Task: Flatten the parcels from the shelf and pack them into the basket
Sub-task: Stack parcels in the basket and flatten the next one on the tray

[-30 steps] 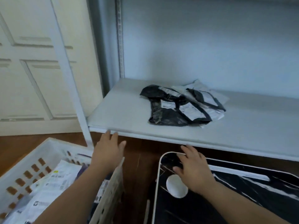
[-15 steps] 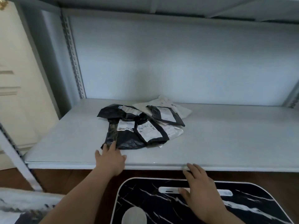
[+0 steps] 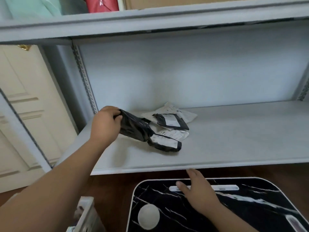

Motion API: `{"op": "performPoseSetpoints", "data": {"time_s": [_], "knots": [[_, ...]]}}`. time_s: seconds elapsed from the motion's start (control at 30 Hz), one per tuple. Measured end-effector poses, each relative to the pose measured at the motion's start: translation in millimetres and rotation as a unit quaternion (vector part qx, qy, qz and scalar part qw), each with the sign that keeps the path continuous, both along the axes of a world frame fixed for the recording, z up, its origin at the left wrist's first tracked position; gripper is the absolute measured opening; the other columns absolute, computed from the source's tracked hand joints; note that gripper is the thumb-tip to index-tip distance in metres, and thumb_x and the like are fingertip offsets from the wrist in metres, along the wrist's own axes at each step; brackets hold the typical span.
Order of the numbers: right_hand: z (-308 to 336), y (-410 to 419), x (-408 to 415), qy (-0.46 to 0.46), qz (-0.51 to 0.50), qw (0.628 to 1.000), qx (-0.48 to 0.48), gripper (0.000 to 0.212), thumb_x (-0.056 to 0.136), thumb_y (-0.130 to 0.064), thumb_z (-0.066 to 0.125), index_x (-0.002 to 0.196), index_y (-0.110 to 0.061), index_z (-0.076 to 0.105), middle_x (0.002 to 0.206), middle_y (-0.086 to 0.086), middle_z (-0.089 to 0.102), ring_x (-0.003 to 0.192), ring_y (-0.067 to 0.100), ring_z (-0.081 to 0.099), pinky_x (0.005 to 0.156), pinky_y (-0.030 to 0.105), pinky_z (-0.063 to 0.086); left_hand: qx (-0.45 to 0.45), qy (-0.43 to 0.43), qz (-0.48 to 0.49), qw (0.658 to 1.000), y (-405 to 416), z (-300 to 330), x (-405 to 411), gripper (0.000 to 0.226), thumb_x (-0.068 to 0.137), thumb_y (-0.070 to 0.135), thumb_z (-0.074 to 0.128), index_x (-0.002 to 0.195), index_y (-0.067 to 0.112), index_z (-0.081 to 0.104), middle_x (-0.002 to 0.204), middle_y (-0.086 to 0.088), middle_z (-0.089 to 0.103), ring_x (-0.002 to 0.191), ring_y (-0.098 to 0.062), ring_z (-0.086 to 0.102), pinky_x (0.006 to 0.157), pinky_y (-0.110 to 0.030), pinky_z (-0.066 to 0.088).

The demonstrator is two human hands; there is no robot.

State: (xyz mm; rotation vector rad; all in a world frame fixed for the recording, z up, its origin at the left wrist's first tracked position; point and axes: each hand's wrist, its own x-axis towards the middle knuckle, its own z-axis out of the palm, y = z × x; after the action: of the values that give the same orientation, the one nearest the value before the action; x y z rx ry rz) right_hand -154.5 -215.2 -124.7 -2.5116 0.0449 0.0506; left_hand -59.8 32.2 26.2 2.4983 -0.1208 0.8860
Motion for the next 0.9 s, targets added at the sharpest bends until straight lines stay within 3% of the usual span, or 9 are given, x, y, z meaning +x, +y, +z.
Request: {"op": "performPoseSetpoints", "data": {"time_s": [0.1,0.23,0.33,0.4,0.5,0.57,0.63,0.77,0.9], "knots": [[14.7,8.8,-11.3,0.079,-0.063,0.974,0.204,0.072,0.092,-0.058,0.046,0.149,-0.015,0.032,0.149,0.004,0.040,0.131,0.021,0.044,0.111,0.039,0.035,-0.008,-0.022,-0.019,1.000,-9.2,17.2,-30.1,0.022,0.091,0.007,0.059,0.110,0.001,0.070,0.120,-0.011,0.064,0.114,-0.025,0.056,0.095,-0.014,0.030],[30.4,9.0,-35.9,0.221,-0.136,0.801,0.540,0.076,0.090,-0.066,0.041,0.148,-0.018,0.032,0.132,0.015,0.052,0.105,0.031,0.063,0.086,0.048,0.055,-0.034,-0.049,-0.077,0.995,-26.1,13.4,-77.0,0.019,0.090,0.005,0.061,0.105,0.002,0.072,0.112,-0.007,0.066,0.101,-0.013,0.057,0.086,-0.001,0.030],[32.7,-3.5,-51.3,0.231,-0.170,0.668,0.687,0.092,0.083,-0.072,0.045,0.149,-0.011,0.025,0.130,0.029,0.051,0.099,0.044,0.066,0.082,0.055,0.055,-0.088,-0.066,-0.104,0.988,-40.4,3.3,-110.7,0.012,0.088,0.009,0.065,0.092,0.007,0.076,0.099,-0.002,0.070,0.088,-0.002,0.056,0.077,0.004,0.034],[40.6,-14.2,-59.5,0.227,-0.179,0.632,0.719,0.091,0.081,-0.068,0.053,0.145,-0.009,0.027,0.129,0.032,0.050,0.098,0.046,0.066,0.084,0.056,0.054,-0.168,-0.069,-0.109,0.977,-51.3,0.4,-130.3,0.012,0.087,0.012,0.067,0.080,0.009,0.077,0.086,0.002,0.070,0.080,0.004,0.058,0.076,-0.002,0.040],[48.5,-25.1,-69.4,0.211,-0.170,0.637,0.722,0.061,0.080,-0.042,0.071,0.116,0.002,0.047,0.111,0.030,0.061,0.093,0.040,0.068,0.088,0.052,0.053,-0.263,-0.019,-0.101,0.959,-67.8,-12.4,-152.5,0.030,0.088,0.019,0.066,0.061,0.003,0.066,0.067,-0.006,0.067,0.066,-0.006,0.059,0.071,-0.020,0.046],[41.5,-31.4,-71.5,0.173,-0.177,0.642,0.726,0.073,0.069,-0.015,0.082,0.131,0.000,0.046,0.105,0.021,0.068,0.088,0.032,0.070,0.081,0.049,0.056,-0.286,0.041,-0.097,0.952,-77.6,-27.1,-162.0,0.039,0.086,0.023,0.069,0.056,0.001,0.057,0.058,-0.013,0.058,0.057,-0.016,0.052,0.065,-0.025,0.043],[30.9,-38.9,-76.2,0.111,-0.227,0.663,0.704,0.082,0.070,0.007,0.077,0.139,-0.015,0.037,0.112,0.018,0.064,0.084,0.028,0.068,0.071,0.043,0.057,-0.269,0.087,-0.068,0.957,-80.1,-48.5,-165.3,0.038,0.077,0.025,0.076,0.055,0.008,0.050,0.055,-0.004,0.051,0.054,-0.012,0.045,0.056,-0.021,0.036],[-5.5,-52.3,-113.5,0.090,-0.272,0.787,0.546,0.035,0.075,0.002,0.077,0.102,-0.010,0.059,0.094,0.014,0.067,0.072,0.020,0.062,0.063,0.030,0.053,-0.191,0.183,-0.013,0.964,-66.5,-111.3,-168.0,0.026,0.067,0.001,0.077,0.069,0.013,0.055,0.078,-0.009,0.060,0.060,-0.006,0.049,0.049,-0.009,0.036],[-63.6,-56.0,-151.1,0.252,-0.200,0.877,0.356,0.015,0.078,-0.011,0.077,0.077,-0.014,0.062,0.072,0.004,0.063,0.063,0.014,0.061,0.057,0.024,0.049,-0.136,0.280,-0.006,0.950,-46.1,-191.1,-178.6,0.037,0.069,-0.010,0.065,0.062,0.025,0.057,0.094,-0.019,0.064,0.077,-0.023,0.060,0.071,-0.022,0.045]]}}
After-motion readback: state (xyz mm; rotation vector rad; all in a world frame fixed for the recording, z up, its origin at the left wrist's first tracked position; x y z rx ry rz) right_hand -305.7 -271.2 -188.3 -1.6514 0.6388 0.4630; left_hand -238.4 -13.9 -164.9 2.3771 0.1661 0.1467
